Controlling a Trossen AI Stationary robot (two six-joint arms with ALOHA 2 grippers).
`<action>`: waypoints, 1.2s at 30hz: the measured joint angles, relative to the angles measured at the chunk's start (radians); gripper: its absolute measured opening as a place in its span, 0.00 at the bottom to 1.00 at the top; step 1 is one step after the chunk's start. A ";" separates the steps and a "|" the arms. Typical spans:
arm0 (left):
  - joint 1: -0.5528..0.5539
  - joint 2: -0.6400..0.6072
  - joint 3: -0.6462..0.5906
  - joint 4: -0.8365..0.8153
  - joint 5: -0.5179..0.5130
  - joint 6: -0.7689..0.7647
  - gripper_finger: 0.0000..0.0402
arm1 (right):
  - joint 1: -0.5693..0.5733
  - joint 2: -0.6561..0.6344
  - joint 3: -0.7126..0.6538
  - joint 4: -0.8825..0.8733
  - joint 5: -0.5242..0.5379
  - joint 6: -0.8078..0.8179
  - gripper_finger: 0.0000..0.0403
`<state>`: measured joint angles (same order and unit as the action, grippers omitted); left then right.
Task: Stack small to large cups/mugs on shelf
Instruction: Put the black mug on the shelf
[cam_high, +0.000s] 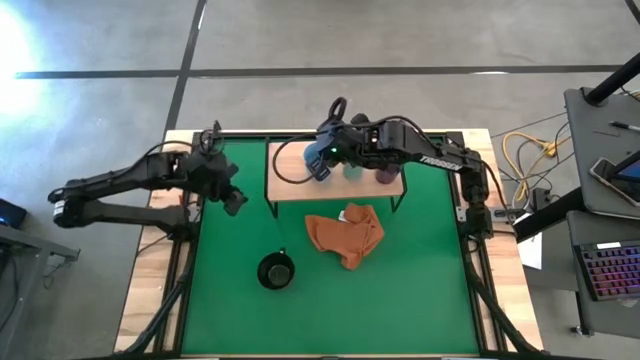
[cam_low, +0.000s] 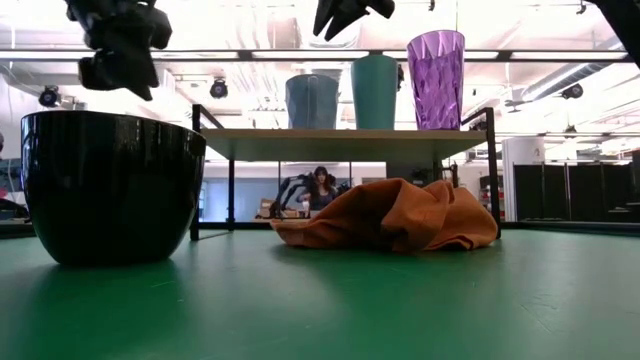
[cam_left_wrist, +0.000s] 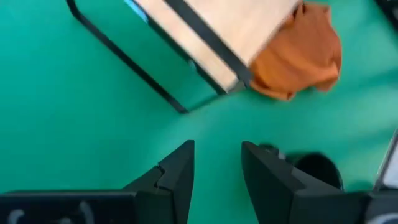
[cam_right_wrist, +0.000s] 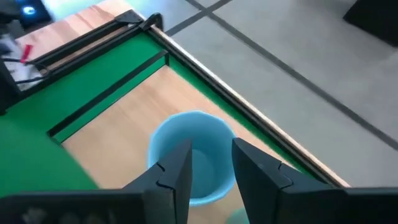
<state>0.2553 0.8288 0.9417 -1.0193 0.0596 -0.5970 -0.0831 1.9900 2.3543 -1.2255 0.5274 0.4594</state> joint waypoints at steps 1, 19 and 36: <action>-0.015 0.000 0.000 -0.012 0.001 -0.009 0.29 | 0.002 -0.007 0.000 -0.003 -0.027 0.001 0.27; -0.279 -0.009 -0.183 0.073 -0.108 -0.253 0.29 | 0.181 -0.037 -0.006 -0.156 -0.269 0.193 0.17; -0.387 0.047 -0.400 0.438 -0.099 -0.401 0.29 | 0.322 0.015 -0.196 -0.085 -0.359 0.447 0.02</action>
<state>-0.1318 0.8760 0.5414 -0.5817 -0.0398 -0.9977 0.2386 2.0054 2.1581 -1.3102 0.1684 0.9066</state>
